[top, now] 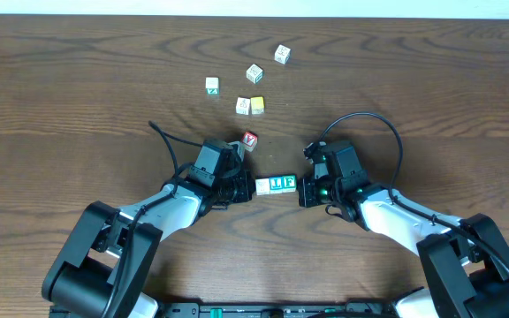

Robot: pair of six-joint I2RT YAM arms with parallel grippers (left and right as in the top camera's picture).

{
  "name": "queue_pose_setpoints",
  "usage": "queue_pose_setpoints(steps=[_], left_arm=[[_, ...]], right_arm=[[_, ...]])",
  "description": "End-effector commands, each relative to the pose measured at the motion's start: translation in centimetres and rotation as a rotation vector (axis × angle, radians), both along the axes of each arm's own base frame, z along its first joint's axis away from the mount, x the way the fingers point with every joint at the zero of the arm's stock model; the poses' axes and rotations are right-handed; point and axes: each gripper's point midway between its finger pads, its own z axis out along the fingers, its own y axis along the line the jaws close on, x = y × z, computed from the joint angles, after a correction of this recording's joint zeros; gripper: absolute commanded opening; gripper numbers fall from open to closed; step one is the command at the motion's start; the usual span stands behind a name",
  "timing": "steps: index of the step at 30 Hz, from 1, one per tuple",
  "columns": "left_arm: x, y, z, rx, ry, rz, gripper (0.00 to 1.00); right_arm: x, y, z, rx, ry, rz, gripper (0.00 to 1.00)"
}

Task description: Lift 3 blocks

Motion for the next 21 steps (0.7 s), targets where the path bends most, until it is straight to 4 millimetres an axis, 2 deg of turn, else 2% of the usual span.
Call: queue_pose_setpoints(steps=[1,13,21], left_arm=[[-0.4,-5.0,4.4,-0.172,-0.04,-0.15,0.07],[-0.3,-5.1,4.8,-0.175,-0.046,-0.151,0.07],[-0.1,-5.0,6.7,-0.187,-0.091,-0.151,0.07]], right_arm=[[-2.7,6.3,3.7,0.235,0.037,0.237,0.01],[-2.7,6.3,3.8,0.235,0.036,0.238,0.01],[-2.2,6.6,4.3,0.24,0.025,0.24,0.01]])
